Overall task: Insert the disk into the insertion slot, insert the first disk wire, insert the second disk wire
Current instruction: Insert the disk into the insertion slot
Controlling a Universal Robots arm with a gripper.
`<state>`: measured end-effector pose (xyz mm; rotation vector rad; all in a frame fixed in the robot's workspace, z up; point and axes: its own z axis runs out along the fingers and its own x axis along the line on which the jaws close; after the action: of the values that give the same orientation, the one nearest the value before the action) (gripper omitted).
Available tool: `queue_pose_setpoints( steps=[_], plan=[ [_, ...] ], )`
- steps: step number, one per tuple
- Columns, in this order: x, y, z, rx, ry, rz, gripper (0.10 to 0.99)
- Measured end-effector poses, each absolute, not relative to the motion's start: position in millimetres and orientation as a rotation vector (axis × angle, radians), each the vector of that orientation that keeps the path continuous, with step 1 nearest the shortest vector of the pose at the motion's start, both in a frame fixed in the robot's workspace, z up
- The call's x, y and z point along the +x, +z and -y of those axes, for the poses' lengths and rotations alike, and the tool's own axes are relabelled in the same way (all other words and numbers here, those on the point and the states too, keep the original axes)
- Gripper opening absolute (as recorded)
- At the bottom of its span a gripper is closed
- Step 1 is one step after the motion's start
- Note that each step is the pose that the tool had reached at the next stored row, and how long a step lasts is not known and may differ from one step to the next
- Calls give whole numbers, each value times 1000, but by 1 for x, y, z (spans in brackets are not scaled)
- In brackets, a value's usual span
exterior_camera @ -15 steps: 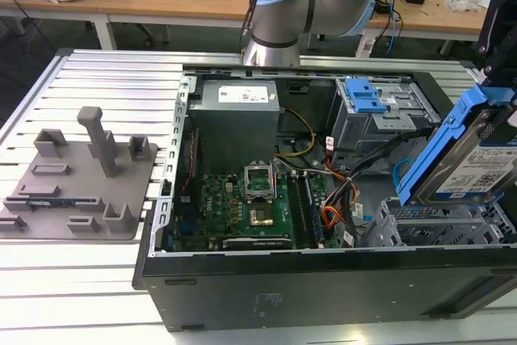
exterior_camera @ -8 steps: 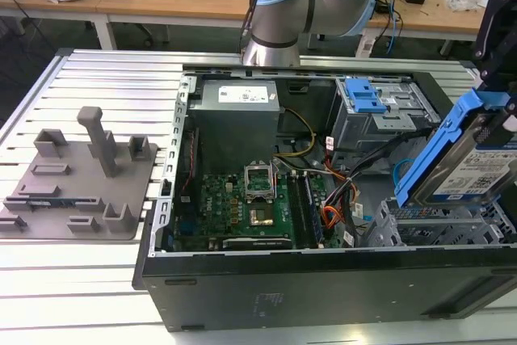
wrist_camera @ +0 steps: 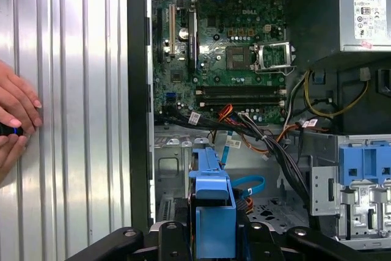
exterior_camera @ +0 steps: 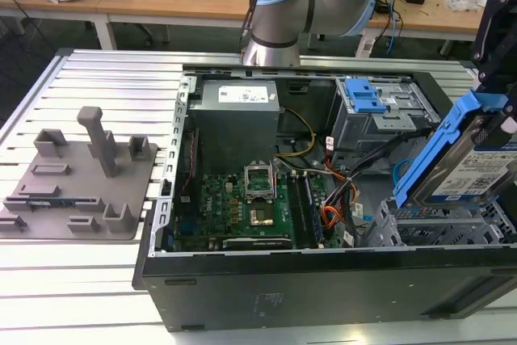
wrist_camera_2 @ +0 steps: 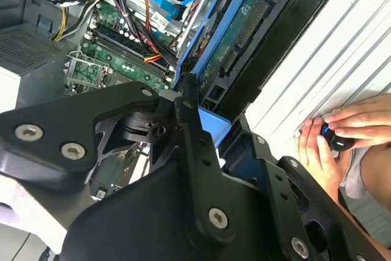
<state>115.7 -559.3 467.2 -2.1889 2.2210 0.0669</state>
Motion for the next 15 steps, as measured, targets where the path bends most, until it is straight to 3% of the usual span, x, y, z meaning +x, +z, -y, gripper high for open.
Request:
queue_pose_setpoints(
  steps=[15],
  plan=[
    [117, 459, 558, -2195, 71, -2219, 365]
  ],
)
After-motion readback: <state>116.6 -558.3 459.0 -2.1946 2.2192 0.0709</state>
